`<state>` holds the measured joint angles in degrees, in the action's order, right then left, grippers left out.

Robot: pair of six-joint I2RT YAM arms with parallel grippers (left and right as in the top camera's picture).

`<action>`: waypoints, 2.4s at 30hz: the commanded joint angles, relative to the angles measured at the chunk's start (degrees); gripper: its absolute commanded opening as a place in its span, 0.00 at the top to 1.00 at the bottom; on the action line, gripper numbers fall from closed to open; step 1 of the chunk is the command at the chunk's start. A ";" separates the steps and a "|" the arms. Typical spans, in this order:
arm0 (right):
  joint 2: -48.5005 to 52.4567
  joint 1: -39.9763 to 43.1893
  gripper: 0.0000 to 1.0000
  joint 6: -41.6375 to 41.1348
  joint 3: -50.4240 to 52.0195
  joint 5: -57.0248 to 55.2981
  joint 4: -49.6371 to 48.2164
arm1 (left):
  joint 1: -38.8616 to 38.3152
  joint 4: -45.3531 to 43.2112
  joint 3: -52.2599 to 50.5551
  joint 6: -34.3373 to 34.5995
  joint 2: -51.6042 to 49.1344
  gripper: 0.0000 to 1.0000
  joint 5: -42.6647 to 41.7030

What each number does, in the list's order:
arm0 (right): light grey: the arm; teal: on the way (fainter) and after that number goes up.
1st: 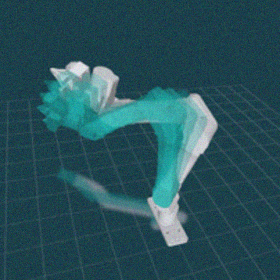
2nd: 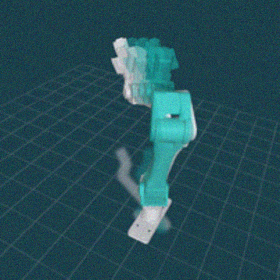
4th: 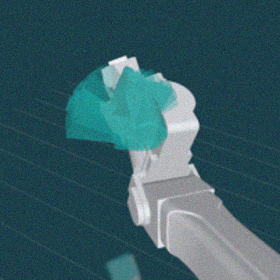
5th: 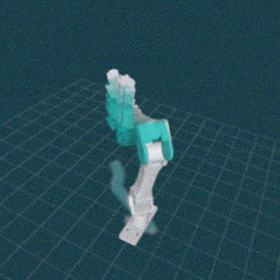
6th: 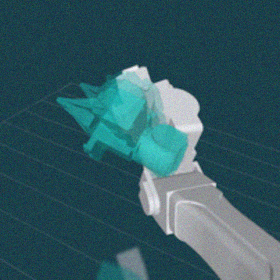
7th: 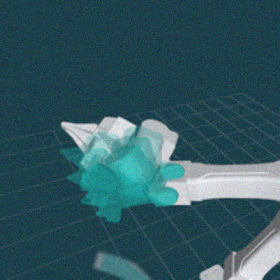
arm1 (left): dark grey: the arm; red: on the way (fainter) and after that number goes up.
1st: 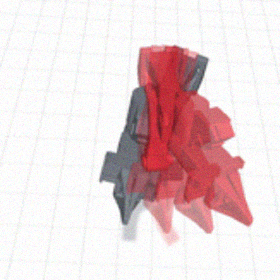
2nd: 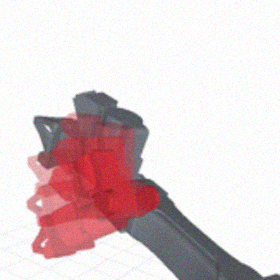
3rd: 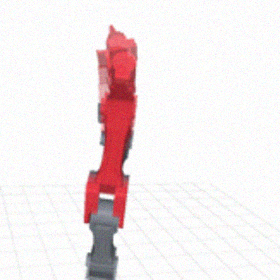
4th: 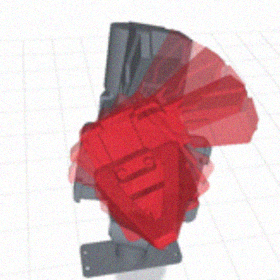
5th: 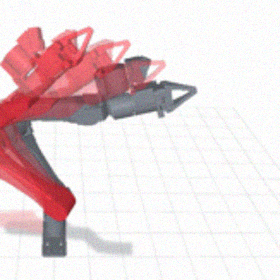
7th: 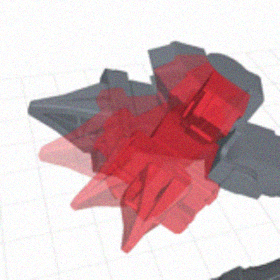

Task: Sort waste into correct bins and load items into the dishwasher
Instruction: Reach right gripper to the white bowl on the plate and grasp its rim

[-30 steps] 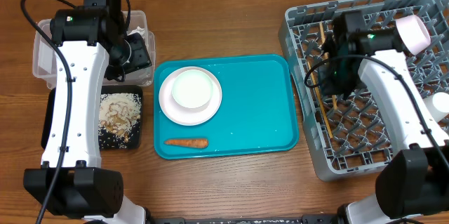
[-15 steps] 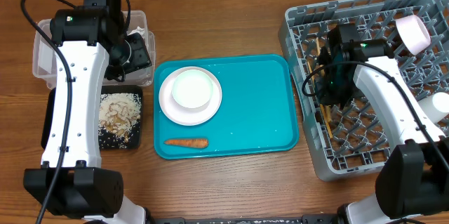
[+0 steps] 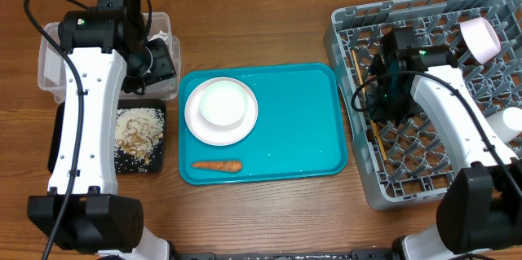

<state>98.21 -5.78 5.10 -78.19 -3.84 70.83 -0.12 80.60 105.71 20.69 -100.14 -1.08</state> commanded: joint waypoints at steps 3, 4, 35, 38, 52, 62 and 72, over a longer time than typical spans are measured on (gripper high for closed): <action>-0.85 -0.15 0.61 -1.73 -5.88 0.11 0.90 | 0.11 -0.02 0.42 0.33 0.11 0.44 -0.42; -0.96 -0.15 0.61 -1.99 -7.74 0.13 1.44 | 0.11 -0.02 0.42 0.33 0.11 0.44 -0.42; 20.20 -30.58 0.54 -19.17 -20.02 19.23 -16.09 | 0.11 -0.07 0.42 0.33 0.11 0.38 -1.29; 21.99 -31.54 0.54 -20.06 -20.02 19.21 -17.51 | 0.11 -0.07 0.42 0.31 0.11 0.38 -1.29; 26.62 -32.46 0.76 -24.41 -20.02 14.99 -22.36 | 0.11 -0.02 0.42 0.33 0.11 0.39 -1.33; 26.64 -32.46 0.95 -26.45 -20.02 12.31 -22.36 | 0.11 -0.07 0.42 0.39 0.11 0.38 -1.51; 26.23 -32.35 0.96 -26.12 -20.24 11.82 -22.53 | 0.11 -0.17 0.42 0.35 0.11 0.38 -1.49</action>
<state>124.68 -37.98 -20.93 -97.30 8.84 48.56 -0.12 80.58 105.71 20.71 -100.14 -1.91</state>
